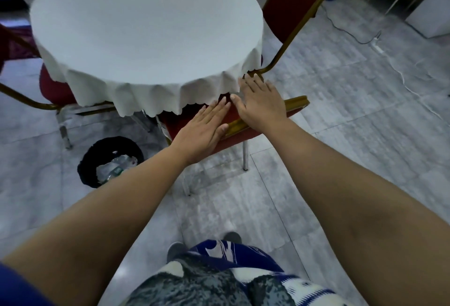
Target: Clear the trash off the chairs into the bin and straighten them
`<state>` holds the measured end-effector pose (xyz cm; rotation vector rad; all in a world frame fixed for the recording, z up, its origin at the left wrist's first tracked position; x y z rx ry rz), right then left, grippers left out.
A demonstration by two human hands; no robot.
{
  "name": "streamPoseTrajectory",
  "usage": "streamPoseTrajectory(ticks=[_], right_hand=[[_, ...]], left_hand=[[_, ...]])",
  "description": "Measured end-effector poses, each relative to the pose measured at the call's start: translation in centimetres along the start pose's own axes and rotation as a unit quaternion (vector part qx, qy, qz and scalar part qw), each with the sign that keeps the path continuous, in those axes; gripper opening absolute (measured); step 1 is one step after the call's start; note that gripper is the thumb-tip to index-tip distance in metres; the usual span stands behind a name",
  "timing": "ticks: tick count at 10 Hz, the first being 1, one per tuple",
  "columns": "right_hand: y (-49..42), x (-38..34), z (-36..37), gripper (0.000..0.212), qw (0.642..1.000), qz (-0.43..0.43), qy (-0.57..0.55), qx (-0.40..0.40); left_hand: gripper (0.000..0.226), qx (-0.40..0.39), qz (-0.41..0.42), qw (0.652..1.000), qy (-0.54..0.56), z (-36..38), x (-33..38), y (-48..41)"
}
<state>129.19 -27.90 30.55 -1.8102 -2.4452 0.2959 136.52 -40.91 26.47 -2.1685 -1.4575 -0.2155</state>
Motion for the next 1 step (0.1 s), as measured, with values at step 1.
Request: streamPoseTrajectory(ticks=[1], right_hand=[[-1.40, -0.61, -0.48, 0.064, 0.998, -0.035, -0.048, -0.006]], left_hand=[[0.060, 0.046, -0.106, 0.993, -0.037, -1.30, -1.72, -0.81]])
Point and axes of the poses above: each hand's wrist, its own y-axis away from the middle knuckle, its own z-axis out of the palm, x = y × z, the point moved 6 cm from there along -y, towards the middle knuckle, and after that the axes turned 14 degrees about x, right-handed, at the moved point
